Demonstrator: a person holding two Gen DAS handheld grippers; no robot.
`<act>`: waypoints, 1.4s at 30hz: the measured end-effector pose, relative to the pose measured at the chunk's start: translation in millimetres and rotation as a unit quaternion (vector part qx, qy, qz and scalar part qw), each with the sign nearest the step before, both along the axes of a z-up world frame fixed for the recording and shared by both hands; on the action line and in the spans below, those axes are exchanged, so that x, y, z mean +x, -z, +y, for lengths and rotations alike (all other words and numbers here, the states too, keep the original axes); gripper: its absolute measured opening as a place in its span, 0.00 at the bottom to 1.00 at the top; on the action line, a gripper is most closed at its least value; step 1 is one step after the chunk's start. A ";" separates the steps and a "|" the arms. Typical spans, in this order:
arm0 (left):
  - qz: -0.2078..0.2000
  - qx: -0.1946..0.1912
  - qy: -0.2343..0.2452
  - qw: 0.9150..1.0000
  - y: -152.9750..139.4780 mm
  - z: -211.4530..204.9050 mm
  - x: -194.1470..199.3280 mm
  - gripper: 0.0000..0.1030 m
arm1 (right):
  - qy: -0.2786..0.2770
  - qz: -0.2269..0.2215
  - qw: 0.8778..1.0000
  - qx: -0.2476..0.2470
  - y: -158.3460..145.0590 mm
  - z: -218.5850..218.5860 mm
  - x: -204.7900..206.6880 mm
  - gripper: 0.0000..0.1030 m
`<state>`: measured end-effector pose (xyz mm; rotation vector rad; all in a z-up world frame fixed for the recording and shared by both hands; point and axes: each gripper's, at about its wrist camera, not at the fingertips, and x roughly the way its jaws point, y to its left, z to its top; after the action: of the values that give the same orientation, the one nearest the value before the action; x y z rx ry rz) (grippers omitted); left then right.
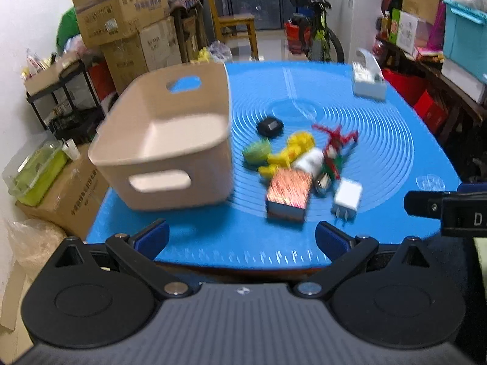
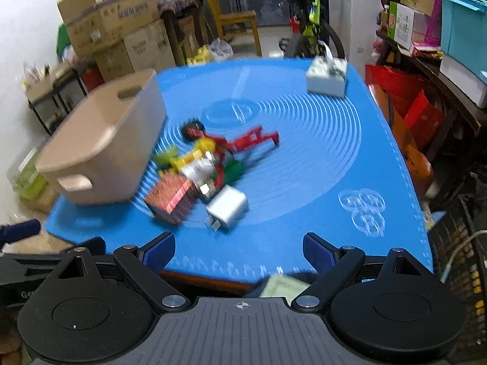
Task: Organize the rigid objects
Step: 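Grip the beige basket rim with the left tool while the right tool reaches the red figure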
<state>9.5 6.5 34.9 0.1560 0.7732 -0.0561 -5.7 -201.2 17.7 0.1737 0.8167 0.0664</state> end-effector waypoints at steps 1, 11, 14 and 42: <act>-0.007 0.004 -0.007 1.000 -7.2 1.8 2.7 0.98 | -0.002 -0.013 1.000 -0.001 -6.7 1.7 2.3 0.89; -0.045 0.024 -0.057 0.997 -46.3 39.5 50.4 0.98 | -0.010 -0.040 0.999 -0.012 -28.4 7.0 50.4 0.89; -0.039 0.027 -0.070 0.996 -44.0 57.6 67.9 0.98 | -0.006 -0.029 1.000 -0.010 -21.0 8.3 68.6 0.89; 0.068 0.020 -0.127 0.989 31.0 175.9 169.6 0.66 | 0.072 0.077 0.993 -0.053 78.2 50.1 201.9 0.67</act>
<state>179.1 182.4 3.9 0.0905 0.9245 0.1922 196.1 -151.1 -60.4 0.1384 0.9568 -0.1269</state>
